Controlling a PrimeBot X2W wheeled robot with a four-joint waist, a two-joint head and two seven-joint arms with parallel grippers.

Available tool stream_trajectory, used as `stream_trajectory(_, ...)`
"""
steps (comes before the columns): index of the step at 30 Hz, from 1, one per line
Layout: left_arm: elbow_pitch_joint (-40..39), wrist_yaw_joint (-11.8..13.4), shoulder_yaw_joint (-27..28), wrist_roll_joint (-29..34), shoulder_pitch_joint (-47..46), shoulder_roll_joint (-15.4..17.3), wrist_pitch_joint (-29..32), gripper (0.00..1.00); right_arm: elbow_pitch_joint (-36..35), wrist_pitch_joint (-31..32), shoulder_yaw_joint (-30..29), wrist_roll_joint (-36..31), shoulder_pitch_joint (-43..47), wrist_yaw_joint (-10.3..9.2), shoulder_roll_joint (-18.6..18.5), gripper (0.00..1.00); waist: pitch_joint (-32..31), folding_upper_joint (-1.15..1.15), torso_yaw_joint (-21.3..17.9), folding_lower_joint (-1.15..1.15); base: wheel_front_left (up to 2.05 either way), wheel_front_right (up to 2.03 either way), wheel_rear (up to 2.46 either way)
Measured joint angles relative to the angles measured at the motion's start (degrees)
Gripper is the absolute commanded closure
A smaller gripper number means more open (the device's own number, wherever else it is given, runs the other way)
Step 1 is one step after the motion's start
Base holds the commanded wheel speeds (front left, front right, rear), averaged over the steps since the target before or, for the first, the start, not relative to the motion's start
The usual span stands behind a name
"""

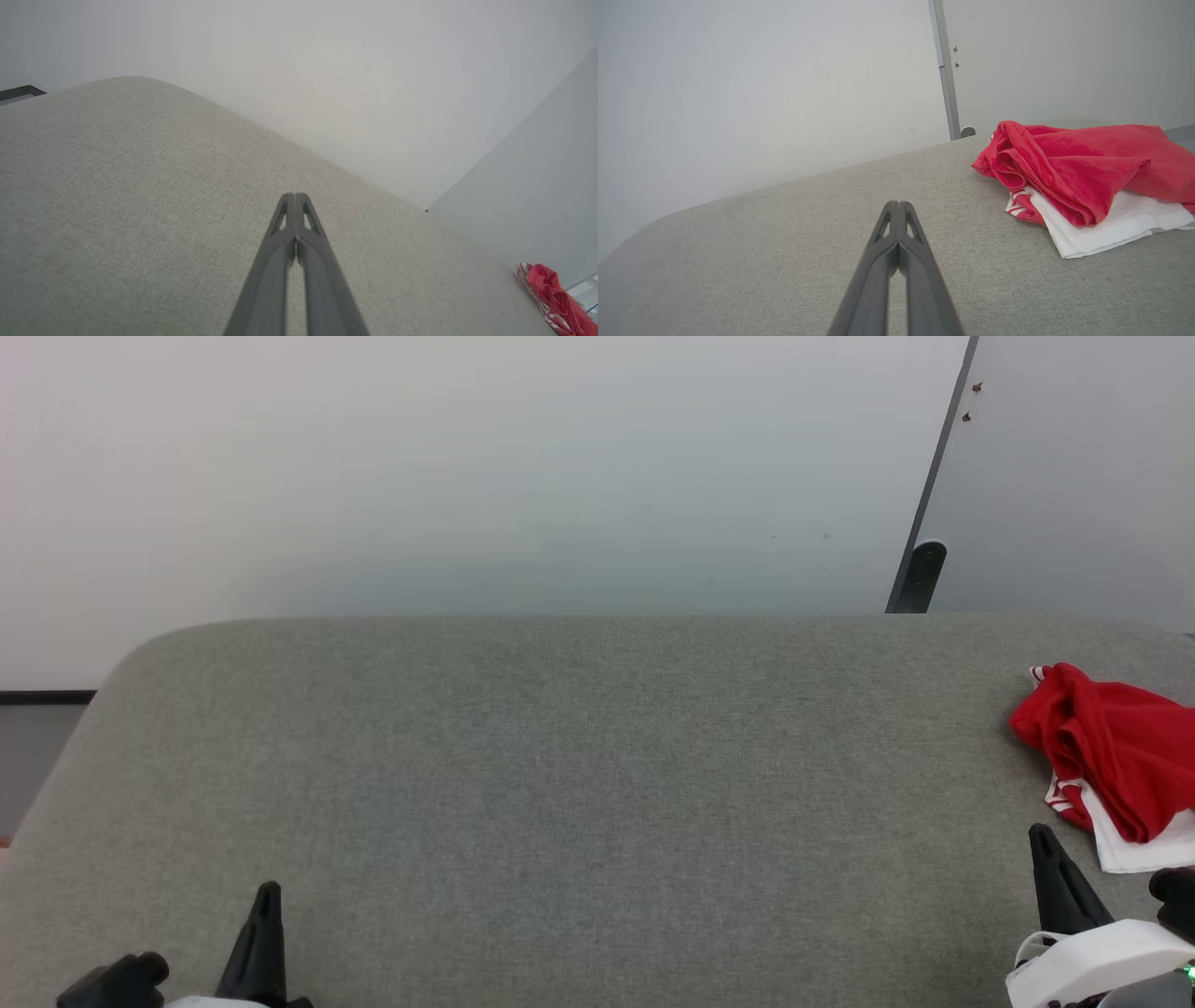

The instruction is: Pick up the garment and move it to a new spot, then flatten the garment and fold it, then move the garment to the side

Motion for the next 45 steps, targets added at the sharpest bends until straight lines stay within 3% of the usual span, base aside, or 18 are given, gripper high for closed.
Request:
stream_trajectory(24,0.0,0.0,0.6,-17.4,-2.4,-2.5,5.0,1.0,-1.0,3.8,-0.6,21.7,-0.1,0.0,1.7,1.0,1.0,0.0,-0.2,0.0,0.0,0.0,0.0)
stream_trajectory(45,0.0,0.0,1.0,-28.9,-4.5,-4.1,8.5,1.0,-1.5,6.4,-1.0,36.1,-0.9,0.0,3.0,1.0,1.8,0.0,-0.4,0.0,0.0,0.0,0.0)
